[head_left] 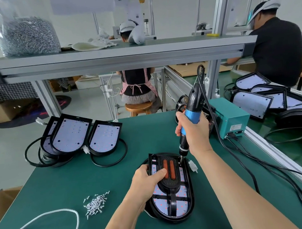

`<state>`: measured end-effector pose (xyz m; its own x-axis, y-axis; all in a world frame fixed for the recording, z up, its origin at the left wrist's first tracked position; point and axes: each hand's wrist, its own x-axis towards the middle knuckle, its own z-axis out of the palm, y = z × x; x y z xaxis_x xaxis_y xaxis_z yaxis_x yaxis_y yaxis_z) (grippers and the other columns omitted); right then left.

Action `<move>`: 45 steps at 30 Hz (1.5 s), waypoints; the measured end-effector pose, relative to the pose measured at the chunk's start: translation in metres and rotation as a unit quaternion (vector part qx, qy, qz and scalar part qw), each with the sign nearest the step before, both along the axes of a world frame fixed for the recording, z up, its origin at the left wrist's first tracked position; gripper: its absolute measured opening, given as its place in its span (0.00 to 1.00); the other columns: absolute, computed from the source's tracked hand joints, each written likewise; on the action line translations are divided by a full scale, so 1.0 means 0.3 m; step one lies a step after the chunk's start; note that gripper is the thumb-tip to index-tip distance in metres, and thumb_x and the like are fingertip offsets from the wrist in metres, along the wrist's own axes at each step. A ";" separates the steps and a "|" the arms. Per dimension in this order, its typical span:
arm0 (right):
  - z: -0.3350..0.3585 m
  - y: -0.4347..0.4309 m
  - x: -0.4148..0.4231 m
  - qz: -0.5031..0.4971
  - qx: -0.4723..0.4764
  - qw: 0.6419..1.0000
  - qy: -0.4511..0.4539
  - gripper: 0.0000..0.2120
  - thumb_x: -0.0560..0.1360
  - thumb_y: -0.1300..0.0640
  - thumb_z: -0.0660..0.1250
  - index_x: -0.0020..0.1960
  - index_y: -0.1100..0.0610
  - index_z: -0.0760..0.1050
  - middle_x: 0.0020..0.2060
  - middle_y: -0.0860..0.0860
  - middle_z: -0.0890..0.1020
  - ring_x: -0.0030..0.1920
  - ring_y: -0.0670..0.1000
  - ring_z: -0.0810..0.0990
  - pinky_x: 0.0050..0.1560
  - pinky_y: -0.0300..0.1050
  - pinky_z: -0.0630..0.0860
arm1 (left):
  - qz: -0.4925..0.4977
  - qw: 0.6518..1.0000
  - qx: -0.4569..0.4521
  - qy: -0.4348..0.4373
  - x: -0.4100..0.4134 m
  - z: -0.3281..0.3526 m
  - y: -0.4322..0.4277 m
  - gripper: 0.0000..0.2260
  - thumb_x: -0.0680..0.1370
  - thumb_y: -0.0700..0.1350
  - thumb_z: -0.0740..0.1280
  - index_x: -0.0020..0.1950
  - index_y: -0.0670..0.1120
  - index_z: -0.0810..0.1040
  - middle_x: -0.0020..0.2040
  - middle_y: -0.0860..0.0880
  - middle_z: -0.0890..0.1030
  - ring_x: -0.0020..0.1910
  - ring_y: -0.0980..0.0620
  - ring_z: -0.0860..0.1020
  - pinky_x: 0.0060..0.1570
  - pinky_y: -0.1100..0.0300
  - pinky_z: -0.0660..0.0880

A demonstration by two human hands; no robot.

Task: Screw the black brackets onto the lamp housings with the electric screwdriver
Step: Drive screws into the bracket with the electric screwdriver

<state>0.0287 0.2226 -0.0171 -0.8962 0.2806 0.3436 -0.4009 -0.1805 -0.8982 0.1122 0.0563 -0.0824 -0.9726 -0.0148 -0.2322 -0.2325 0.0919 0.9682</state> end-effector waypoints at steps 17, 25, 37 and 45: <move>0.135 0.085 0.083 0.014 -0.192 0.979 0.064 0.06 0.72 0.63 0.72 0.44 0.55 0.76 0.31 0.51 0.73 0.30 0.51 0.71 0.33 0.43 0.73 | 0.014 1.000 -0.026 -0.011 0.002 0.008 -0.004 0.12 0.74 0.46 0.76 0.54 0.43 0.81 0.46 0.48 0.87 0.45 0.48 0.86 0.54 0.48 0.81; 0.011 0.138 0.134 -0.052 -0.351 0.934 -0.036 0.09 0.77 0.59 0.71 0.49 0.56 0.70 0.30 0.49 0.74 0.28 0.48 0.74 0.33 0.40 0.75 | 0.034 0.969 -0.235 0.064 0.043 0.017 -0.044 0.19 0.73 0.63 0.70 0.56 0.52 0.76 0.47 0.56 0.82 0.47 0.60 0.79 0.43 0.67 0.72; -0.094 0.121 0.181 -0.060 -0.429 0.897 -0.088 0.11 0.76 0.55 0.73 0.50 0.56 0.72 0.33 0.49 0.76 0.32 0.47 0.78 0.37 0.40 0.78 | 0.130 0.876 -0.464 0.014 0.046 0.023 -0.401 0.09 0.75 0.51 0.71 0.38 0.49 0.77 0.38 0.53 0.80 0.40 0.53 0.77 0.34 0.59 0.70; -0.028 0.058 0.218 -0.041 -0.425 0.901 -0.080 0.10 0.76 0.54 0.73 0.47 0.55 0.73 0.31 0.48 0.77 0.32 0.47 0.78 0.37 0.40 0.79 | 0.029 0.860 -0.509 -0.013 0.032 0.053 -0.392 0.10 0.75 0.48 0.72 0.37 0.48 0.75 0.39 0.53 0.79 0.46 0.49 0.78 0.38 0.59 0.71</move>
<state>0.0941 0.2401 -0.0256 -0.8795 0.4489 -0.1583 -0.3216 -0.8056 -0.4976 0.1218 -0.0614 -0.0666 -0.9580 -0.2718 -0.0911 -0.2855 0.8766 0.3873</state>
